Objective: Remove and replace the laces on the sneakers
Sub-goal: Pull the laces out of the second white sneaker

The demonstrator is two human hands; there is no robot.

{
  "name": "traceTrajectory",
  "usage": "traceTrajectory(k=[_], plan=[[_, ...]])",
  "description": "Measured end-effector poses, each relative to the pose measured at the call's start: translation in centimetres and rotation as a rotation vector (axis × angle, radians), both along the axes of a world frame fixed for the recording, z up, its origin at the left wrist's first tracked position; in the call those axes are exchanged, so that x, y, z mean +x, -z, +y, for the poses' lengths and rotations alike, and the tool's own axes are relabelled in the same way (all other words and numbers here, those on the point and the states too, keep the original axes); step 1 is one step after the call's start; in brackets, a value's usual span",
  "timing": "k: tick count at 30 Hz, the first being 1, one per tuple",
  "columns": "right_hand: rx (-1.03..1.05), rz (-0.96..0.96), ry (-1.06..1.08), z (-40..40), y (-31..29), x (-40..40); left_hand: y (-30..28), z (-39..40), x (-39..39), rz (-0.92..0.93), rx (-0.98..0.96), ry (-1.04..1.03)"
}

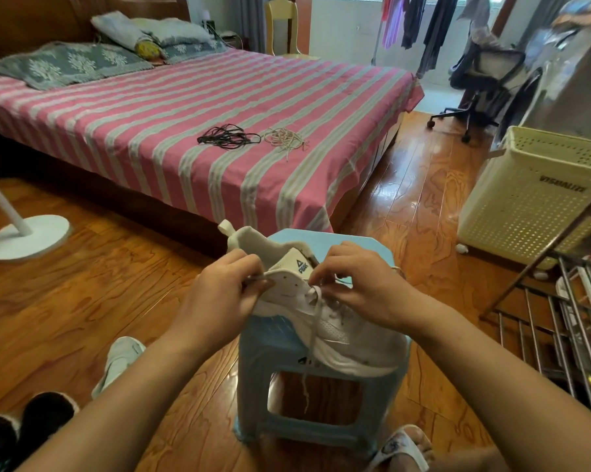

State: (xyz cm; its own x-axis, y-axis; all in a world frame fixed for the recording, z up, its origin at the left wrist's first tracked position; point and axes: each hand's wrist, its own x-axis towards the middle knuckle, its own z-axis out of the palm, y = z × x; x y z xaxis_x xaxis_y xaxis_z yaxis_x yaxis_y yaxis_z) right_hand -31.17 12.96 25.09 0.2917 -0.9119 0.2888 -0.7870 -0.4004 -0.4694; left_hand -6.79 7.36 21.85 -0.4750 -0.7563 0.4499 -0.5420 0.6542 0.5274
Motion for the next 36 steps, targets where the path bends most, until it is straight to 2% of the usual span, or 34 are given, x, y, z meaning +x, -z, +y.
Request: traceTrajectory(k=[5, 7, 9, 10, 13, 17, 22, 25, 30, 35, 36], plan=[[0.180, -0.038, -0.036, -0.1, -1.3, 0.6, -0.9, 0.4, -0.3, -0.032, -0.133, -0.012], [0.176, 0.108, -0.048, 0.2, -1.2, 0.3, -1.3, -0.2, 0.6, -0.105, -0.212, -0.074], [0.057, 0.234, -0.002, 0.5, -1.0, -1.2, -1.6, -2.1, 2.6, -0.107, -0.208, -0.211], [-0.004, 0.219, 0.027, 0.7, -0.9, -2.1, -1.9, -2.9, 3.8, -0.090, -0.194, -0.269], [-0.067, -0.062, 0.183, 1.0, -0.7, -2.0, -3.1, -3.3, 5.3, -0.038, -0.178, -0.322], [-0.180, -0.152, 0.221, 0.3, -0.3, 2.5, -3.0, -0.7, 2.4, -0.032, -0.235, -0.278], [-0.086, -0.489, 0.469, -0.4, 0.1, 3.0, -1.6, 1.0, 0.1, -0.037, -0.318, -0.184], [-0.039, -0.480, 0.486, -0.1, -0.5, 2.5, -1.3, 1.4, -0.2, -0.049, -0.324, -0.164], [-0.018, -0.250, 0.578, 0.5, -0.6, 3.5, -0.6, 1.6, -0.4, -0.079, -0.330, -0.165], [0.217, -0.275, 0.654, 0.2, -0.7, 3.7, -0.6, 2.0, -1.0, -0.156, -0.378, -0.168], [0.262, -0.336, 0.652, 0.1, -0.8, 3.6, -0.7, 2.0, -1.1, -0.158, -0.370, -0.171]])
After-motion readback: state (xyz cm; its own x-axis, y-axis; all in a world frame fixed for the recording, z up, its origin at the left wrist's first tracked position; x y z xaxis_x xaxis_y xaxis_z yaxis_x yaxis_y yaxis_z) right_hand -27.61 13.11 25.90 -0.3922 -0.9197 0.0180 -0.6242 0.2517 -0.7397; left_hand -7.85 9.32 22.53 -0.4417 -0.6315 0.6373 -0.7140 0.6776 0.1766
